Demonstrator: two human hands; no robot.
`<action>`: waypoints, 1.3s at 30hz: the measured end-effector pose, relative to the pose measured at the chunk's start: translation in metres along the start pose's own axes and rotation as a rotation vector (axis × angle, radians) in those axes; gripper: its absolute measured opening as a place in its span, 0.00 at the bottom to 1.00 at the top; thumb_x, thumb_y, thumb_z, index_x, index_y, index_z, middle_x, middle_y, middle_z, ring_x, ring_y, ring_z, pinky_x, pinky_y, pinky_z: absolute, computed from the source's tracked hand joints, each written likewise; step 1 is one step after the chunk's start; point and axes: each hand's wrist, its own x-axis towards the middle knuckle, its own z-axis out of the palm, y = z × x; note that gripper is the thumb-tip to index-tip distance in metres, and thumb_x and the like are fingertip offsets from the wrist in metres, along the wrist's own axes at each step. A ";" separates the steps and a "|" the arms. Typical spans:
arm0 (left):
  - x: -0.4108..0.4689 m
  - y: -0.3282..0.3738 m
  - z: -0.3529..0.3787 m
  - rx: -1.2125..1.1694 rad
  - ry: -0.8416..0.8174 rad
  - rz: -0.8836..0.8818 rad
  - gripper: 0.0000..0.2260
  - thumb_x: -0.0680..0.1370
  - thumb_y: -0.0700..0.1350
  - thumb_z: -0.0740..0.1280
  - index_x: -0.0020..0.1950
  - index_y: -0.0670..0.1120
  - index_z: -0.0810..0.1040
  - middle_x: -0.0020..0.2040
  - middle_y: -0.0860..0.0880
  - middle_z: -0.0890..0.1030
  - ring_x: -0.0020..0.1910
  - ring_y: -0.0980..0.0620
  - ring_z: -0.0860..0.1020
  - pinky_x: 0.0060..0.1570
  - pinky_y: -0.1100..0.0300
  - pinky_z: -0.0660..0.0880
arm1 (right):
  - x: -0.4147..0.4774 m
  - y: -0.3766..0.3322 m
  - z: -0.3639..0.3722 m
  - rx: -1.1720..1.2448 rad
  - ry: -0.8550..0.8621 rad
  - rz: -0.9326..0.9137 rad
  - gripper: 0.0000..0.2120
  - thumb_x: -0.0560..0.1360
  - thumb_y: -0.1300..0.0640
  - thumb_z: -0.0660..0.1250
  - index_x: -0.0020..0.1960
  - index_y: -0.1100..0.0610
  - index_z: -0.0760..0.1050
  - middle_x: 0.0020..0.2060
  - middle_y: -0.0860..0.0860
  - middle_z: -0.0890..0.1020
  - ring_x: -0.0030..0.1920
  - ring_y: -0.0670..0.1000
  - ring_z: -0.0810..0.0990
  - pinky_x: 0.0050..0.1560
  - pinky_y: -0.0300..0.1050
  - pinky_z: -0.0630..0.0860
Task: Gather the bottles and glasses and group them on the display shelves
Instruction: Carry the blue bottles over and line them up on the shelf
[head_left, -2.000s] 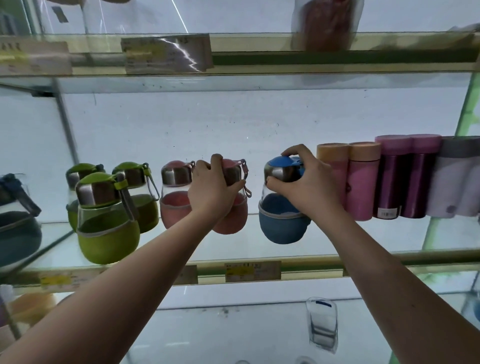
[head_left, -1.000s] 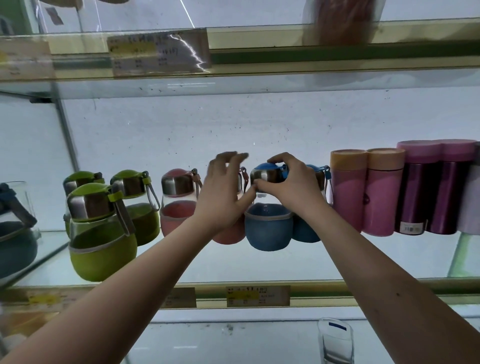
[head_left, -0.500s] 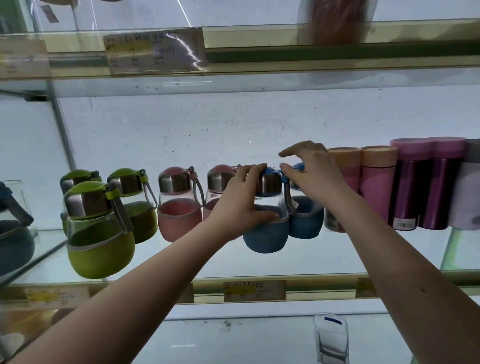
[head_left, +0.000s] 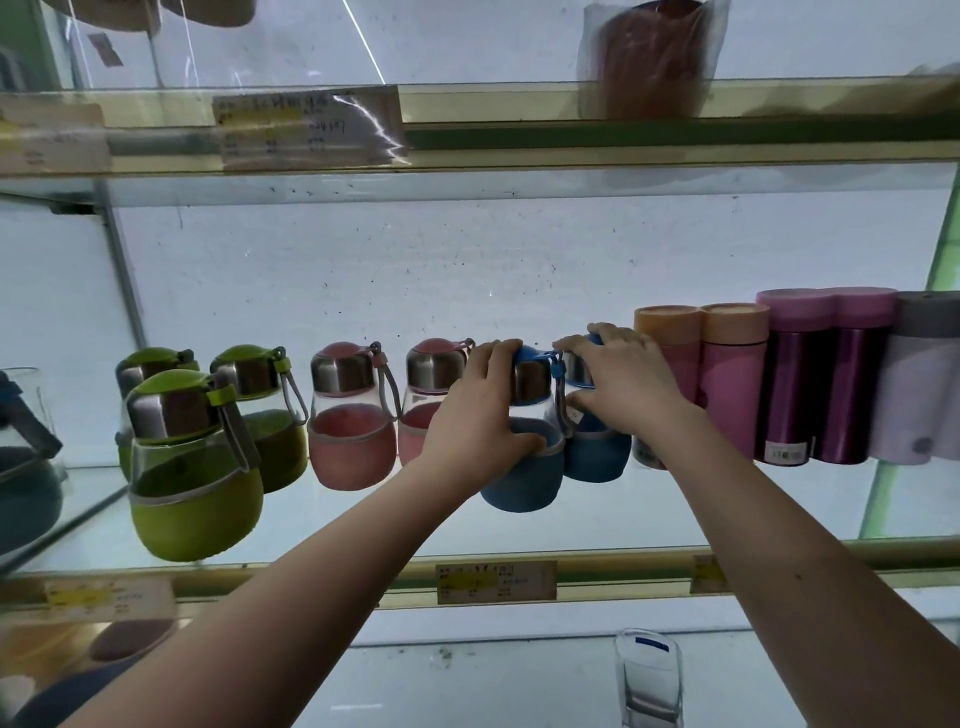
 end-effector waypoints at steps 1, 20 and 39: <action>0.000 0.000 0.000 0.007 -0.002 -0.004 0.39 0.67 0.46 0.75 0.72 0.49 0.58 0.69 0.51 0.63 0.61 0.47 0.71 0.49 0.50 0.76 | 0.000 0.000 0.000 0.013 0.014 0.001 0.28 0.74 0.49 0.66 0.72 0.44 0.61 0.72 0.54 0.63 0.72 0.56 0.61 0.69 0.48 0.55; 0.012 0.018 0.015 0.185 0.049 -0.132 0.37 0.69 0.52 0.73 0.72 0.47 0.57 0.68 0.47 0.64 0.58 0.41 0.72 0.44 0.54 0.71 | -0.001 0.013 -0.009 0.166 0.078 -0.024 0.22 0.72 0.61 0.69 0.64 0.49 0.73 0.60 0.53 0.73 0.62 0.55 0.68 0.60 0.47 0.68; 0.007 0.015 0.025 0.208 0.098 -0.125 0.36 0.70 0.51 0.72 0.73 0.50 0.56 0.71 0.49 0.61 0.60 0.42 0.69 0.38 0.57 0.68 | -0.013 0.012 -0.027 0.193 0.013 -0.064 0.22 0.71 0.60 0.71 0.63 0.49 0.75 0.57 0.54 0.73 0.61 0.55 0.67 0.59 0.45 0.65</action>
